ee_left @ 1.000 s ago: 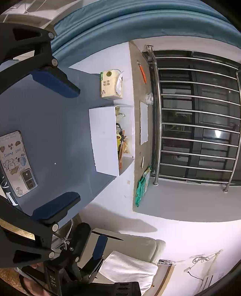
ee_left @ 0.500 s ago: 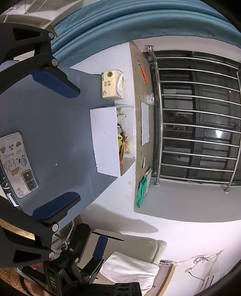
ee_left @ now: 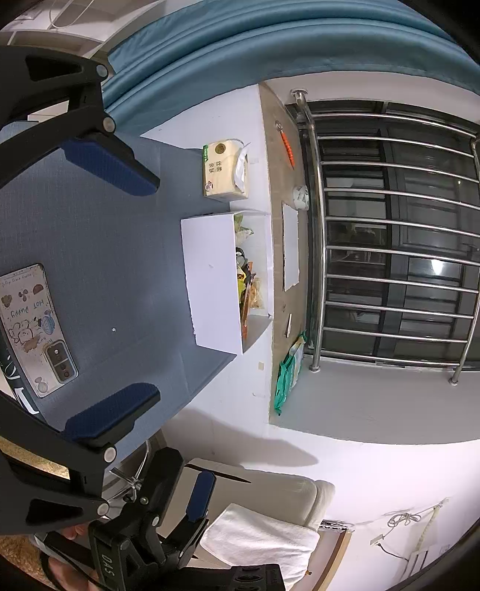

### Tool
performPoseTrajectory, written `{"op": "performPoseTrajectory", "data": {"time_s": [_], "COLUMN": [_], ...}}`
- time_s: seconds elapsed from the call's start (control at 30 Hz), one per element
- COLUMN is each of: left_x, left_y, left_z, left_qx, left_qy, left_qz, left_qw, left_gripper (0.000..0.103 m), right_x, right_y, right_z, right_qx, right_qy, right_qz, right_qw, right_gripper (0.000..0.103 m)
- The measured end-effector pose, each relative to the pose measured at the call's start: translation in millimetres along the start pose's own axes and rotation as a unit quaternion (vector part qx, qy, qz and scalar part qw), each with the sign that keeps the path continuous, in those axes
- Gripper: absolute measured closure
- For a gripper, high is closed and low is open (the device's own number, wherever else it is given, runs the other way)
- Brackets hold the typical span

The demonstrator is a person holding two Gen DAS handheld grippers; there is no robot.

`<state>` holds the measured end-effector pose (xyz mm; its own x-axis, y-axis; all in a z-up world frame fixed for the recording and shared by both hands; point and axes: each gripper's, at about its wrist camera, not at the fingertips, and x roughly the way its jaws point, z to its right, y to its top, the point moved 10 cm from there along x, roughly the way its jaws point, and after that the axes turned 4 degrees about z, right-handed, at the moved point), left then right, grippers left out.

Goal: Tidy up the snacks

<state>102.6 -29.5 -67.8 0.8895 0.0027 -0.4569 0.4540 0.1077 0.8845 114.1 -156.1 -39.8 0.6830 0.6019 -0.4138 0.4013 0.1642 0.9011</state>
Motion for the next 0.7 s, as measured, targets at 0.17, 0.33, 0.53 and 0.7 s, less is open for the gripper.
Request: {"op": "performPoseTrajectory", "data": {"time_s": [0.17, 0.33, 0.53, 0.7], "left_x": [0.5, 0.9, 0.9, 2.1], "left_y": [-0.2, -0.3, -0.3, -0.5], "left_z": [-0.1, -0.2, 0.2, -0.2], "left_qx": [0.002, 0.002, 0.002, 0.004], "left_qy": [0.001, 0.001, 0.001, 0.004], "left_qz": [0.0, -0.001, -0.001, -0.002], "left_qw": [1.0, 1.0, 1.0, 1.0], "left_gripper": [0.0, 0.0, 0.0, 0.0], "right_x": [0.4, 0.4, 0.3, 2.2], "right_y": [-0.3, -0.7, -0.5, -1.3], "right_z": [-0.7, -1.3, -1.2, -0.6], "right_qx": [0.002, 0.002, 0.002, 0.003], "right_qy": [-0.002, -0.002, -0.001, -0.001], "right_qz": [-0.002, -0.002, -0.002, -0.003], "right_qw": [1.0, 1.0, 1.0, 1.0], "right_gripper": [0.0, 0.0, 0.0, 0.0]}}
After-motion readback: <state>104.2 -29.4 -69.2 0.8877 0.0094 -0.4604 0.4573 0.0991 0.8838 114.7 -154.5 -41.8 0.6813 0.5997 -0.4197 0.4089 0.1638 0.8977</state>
